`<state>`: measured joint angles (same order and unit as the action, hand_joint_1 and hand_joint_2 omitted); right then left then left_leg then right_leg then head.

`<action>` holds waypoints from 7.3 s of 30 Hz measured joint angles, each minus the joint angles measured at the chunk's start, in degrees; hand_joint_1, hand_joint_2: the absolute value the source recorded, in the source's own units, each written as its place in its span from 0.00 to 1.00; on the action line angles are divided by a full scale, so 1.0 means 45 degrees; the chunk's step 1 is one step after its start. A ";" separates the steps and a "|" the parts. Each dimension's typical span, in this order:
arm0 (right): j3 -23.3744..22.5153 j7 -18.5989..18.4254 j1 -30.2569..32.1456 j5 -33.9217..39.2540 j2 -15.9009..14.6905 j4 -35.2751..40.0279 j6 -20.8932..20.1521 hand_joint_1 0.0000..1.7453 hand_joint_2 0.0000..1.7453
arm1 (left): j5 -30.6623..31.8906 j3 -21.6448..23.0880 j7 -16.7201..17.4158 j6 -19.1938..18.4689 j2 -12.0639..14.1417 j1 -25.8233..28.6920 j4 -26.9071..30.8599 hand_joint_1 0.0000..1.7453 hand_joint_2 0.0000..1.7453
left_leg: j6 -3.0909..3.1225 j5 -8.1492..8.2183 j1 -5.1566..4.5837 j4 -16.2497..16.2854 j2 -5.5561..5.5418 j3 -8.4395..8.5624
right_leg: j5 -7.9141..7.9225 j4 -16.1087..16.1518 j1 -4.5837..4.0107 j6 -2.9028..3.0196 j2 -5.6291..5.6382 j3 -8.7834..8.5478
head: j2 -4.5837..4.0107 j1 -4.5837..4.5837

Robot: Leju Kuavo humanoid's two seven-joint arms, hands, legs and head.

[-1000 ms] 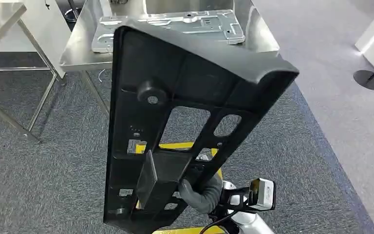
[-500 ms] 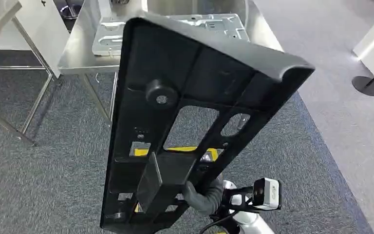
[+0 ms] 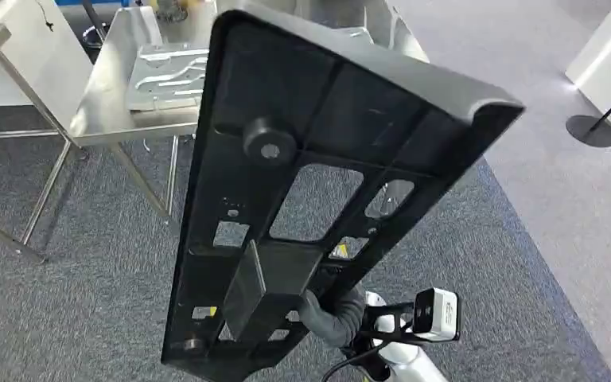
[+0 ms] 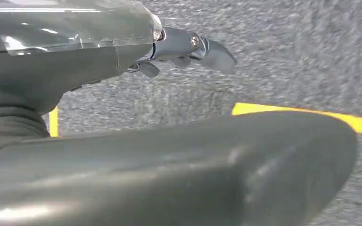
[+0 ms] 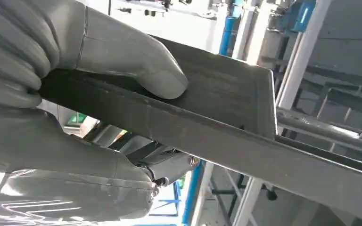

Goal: Take the parts from the cabinet and place them on the table.

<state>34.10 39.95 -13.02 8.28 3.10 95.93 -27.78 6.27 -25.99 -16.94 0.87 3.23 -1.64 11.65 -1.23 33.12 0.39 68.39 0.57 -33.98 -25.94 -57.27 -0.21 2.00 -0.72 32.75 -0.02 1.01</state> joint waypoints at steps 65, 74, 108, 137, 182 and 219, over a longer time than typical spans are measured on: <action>-0.0141 0.0000 0.0090 -0.0141 0.0126 -0.0398 -0.0044 1.00 1.00 | 0.0529 -0.0272 -0.0010 -0.0151 0.0068 0.0064 0.0000 0.00 0.00 | -0.0099 -0.0014 0.0071 0.1159 -0.0085 -0.1430 | -0.0337 0.0003 0.0082 -0.0084 0.0265 -0.0364 | 0.0000 -0.0010; -0.0136 0.0000 0.0265 -0.0335 0.0170 -0.0355 0.0345 1.00 1.00 | 0.0559 -0.0335 0.0005 -0.0121 0.0073 0.0086 0.0000 0.00 0.00 | 0.0436 -0.1952 0.0047 -0.2354 -0.0116 -0.0003 | -0.1015 -0.0453 0.0047 -0.0670 0.0258 -0.1002 | 0.0000 -0.0015; 0.0617 -0.0267 -0.0840 -0.0243 -0.0301 -0.1423 0.1855 1.00 1.00 | 0.0797 -0.1054 0.0097 -0.0039 0.0112 0.0039 0.0000 0.00 0.00 | 0.0559 -0.1777 0.0026 -0.2409 -0.0213 0.0071 | -0.2023 -0.3424 0.0054 -0.0724 0.0253 0.1027 | 0.0000 -0.0015; -0.4858 -0.1833 -0.5774 -0.3825 -0.2288 0.0956 0.5892 1.00 1.00 | 0.1865 -0.1302 -0.0330 -0.0476 0.0010 -0.0059 -0.0005 0.00 0.00 | 0.0481 -0.2182 0.0047 -0.2365 -0.0173 -0.0399 | -0.1620 -0.1557 0.0076 -0.0689 0.0247 0.0110 | 0.0000 -0.0015; 0.3827 -0.6489 -1.0647 -1.8875 -0.0151 -1.6315 1.1610 0.00 0.00 | 0.3619 -0.2147 -0.1074 -0.0646 -0.0238 -0.0416 -0.0005 0.00 1.00 | -0.0174 -0.1503 0.0149 -0.1666 -0.0169 -0.0509 | 0.0132 -0.0220 0.0238 -0.0207 0.0197 0.0426 | 0.0000 -0.0010; -0.3120 -0.1200 -0.7026 -1.0347 -0.0812 -0.6237 1.4936 0.00 0.00 | 0.4226 -0.2857 -0.0889 0.0005 -0.0301 -0.0243 -0.0005 0.00 0.00 | -0.0160 -0.1047 0.0128 0.0224 -0.0175 -0.1139 | 0.0081 -0.0138 0.0109 -0.0136 0.0142 0.0226 | 0.0000 -0.0010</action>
<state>20.06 34.55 -44.64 -38.28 -0.55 67.86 39.43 25.29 -38.84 -20.94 0.90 1.88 -2.73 11.63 -1.95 28.41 0.97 69.40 -0.21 -39.10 -25.58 -57.89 0.28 1.38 -0.07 33.76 -0.02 0.96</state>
